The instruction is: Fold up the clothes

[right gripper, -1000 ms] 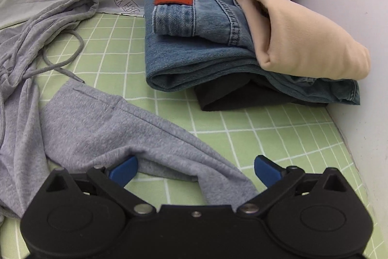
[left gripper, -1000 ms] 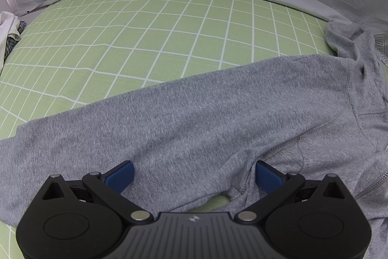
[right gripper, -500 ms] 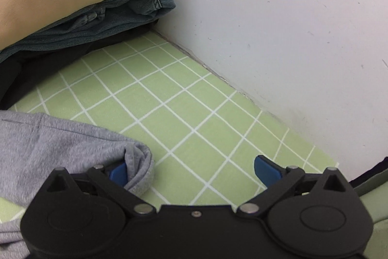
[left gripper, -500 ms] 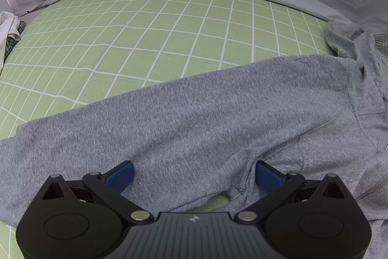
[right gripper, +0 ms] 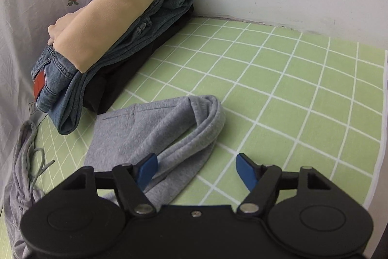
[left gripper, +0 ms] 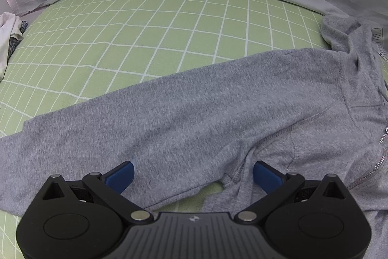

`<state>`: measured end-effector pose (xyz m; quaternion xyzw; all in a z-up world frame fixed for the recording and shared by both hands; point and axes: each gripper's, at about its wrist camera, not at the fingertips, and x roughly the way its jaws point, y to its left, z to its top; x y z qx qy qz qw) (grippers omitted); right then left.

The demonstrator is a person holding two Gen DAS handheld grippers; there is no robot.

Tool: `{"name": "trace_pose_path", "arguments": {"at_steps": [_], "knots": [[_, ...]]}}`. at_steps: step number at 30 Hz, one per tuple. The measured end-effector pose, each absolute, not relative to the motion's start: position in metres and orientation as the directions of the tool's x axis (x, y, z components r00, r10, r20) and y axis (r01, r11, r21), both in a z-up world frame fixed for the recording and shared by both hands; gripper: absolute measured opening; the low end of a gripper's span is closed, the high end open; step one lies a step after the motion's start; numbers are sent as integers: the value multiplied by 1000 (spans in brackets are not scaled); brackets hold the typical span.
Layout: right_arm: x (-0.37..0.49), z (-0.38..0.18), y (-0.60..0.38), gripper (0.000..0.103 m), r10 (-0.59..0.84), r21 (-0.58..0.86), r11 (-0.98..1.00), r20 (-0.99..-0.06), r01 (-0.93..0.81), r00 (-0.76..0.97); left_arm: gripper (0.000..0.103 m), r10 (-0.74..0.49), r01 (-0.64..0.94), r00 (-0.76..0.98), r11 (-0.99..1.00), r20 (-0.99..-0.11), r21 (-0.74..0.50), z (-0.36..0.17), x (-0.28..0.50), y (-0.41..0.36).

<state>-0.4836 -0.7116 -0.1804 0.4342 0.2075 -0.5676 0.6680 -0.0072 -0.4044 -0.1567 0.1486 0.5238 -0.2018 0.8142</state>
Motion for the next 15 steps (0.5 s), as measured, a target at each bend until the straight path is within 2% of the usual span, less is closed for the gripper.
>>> {"name": "trace_pose_path", "arguments": {"at_steps": [3, 4, 6, 9, 12, 15], "knots": [[-477, -180, -712, 44, -571, 356, 8, -766, 935, 296, 103, -183, 505, 364, 863, -913, 29, -156, -16, -406], [-473, -180, -713, 32, -567, 352, 17, -767, 936, 299, 103, -185, 505, 359, 863, -915, 24, -157, -18, -406], [-465, -177, -714, 25, -566, 316, 32, -776, 948, 278, 103, -179, 504, 346, 864, -921, 21, -161, -22, -407], [-450, -164, -714, 8, -589, 223, 88, -774, 971, 231, 103, -163, 505, 337, 863, -927, 31, -166, -29, -405], [-433, -144, -716, 4, -632, 169, 161, -739, 972, 233, 103, -166, 499, 337, 866, -927, 27, -167, -32, -405], [-419, -126, -729, 2, -653, 223, 214, -691, 951, 309, 103, -165, 501, 331, 865, -929, 25, -168, -30, -406]]}}
